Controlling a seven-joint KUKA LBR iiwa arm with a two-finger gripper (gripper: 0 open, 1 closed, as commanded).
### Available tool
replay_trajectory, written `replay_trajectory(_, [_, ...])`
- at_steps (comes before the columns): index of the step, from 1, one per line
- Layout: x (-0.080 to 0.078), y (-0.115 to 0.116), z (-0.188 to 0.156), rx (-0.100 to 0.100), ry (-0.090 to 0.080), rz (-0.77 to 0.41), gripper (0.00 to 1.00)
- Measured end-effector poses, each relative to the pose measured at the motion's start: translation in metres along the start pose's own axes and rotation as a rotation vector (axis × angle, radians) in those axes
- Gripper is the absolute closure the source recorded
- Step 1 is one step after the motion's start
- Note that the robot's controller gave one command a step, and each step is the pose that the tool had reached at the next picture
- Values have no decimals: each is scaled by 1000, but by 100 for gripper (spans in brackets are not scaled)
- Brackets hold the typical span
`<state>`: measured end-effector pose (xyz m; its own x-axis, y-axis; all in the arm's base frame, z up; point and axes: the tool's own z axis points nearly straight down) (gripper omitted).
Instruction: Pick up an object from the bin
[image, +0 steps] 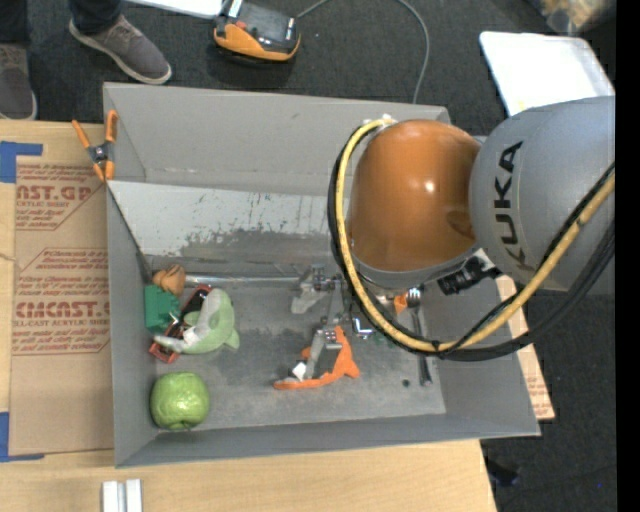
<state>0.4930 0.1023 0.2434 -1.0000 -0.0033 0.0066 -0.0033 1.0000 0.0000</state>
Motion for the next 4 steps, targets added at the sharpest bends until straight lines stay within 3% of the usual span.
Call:
replay_trajectory(1, [-1, -1, -5, -1, -8, 3, 0])
replay_trajectory(2, [-2, -6, 32, -4, -16, 155, 0])
replay_trajectory(3, [-19, 5, 116, -4, -14, 227, 0])
replay_trajectory(4, [0, -55, 114, -3, -10, 247, 0])
